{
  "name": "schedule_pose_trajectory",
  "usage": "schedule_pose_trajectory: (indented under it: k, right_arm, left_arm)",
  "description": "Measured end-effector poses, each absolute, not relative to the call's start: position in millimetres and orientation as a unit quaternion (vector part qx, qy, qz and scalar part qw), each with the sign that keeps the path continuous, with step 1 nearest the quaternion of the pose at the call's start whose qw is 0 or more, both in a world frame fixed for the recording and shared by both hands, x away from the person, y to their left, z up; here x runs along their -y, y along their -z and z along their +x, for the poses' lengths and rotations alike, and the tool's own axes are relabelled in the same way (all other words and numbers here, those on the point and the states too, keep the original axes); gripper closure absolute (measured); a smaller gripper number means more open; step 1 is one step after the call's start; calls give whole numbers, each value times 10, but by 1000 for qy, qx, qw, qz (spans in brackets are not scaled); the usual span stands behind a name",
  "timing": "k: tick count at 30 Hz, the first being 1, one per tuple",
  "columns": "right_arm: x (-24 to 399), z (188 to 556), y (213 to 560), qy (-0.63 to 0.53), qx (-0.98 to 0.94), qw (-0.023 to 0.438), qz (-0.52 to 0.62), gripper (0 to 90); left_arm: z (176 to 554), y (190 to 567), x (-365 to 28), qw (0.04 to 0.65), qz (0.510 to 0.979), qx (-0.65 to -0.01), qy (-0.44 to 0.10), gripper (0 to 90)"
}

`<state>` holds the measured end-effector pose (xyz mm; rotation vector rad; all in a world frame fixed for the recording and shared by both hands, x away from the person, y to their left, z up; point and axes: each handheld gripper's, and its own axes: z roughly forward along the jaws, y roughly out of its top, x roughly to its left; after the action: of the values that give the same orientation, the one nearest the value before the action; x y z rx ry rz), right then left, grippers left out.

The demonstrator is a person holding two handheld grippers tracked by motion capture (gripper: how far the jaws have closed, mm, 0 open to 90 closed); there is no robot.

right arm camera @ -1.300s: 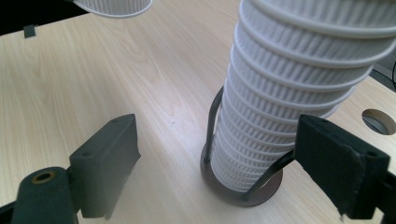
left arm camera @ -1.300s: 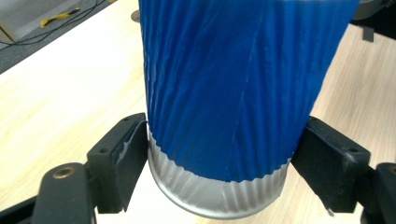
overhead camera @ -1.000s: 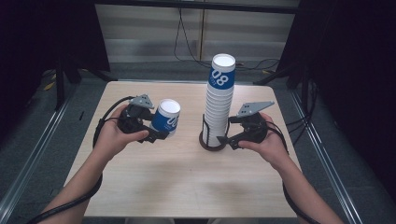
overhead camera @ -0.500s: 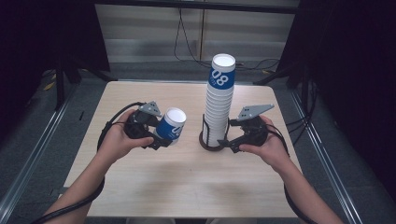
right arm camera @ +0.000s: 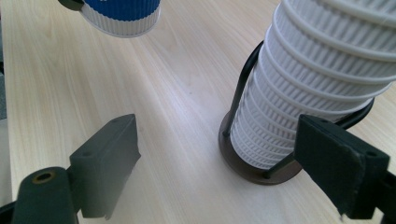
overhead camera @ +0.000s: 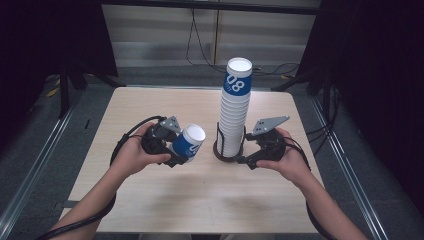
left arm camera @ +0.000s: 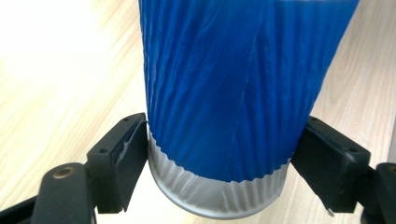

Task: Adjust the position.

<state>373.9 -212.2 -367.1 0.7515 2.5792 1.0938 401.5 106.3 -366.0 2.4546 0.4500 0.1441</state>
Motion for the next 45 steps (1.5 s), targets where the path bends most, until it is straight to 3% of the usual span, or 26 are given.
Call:
schedule_pose_trajectory:
  k: [45]
  right_arm:
    - [1992,3663,3905,-318,-924,69,203,135]
  left_arm:
    - [3817,3893,-548,229,969,-87,-20,218]
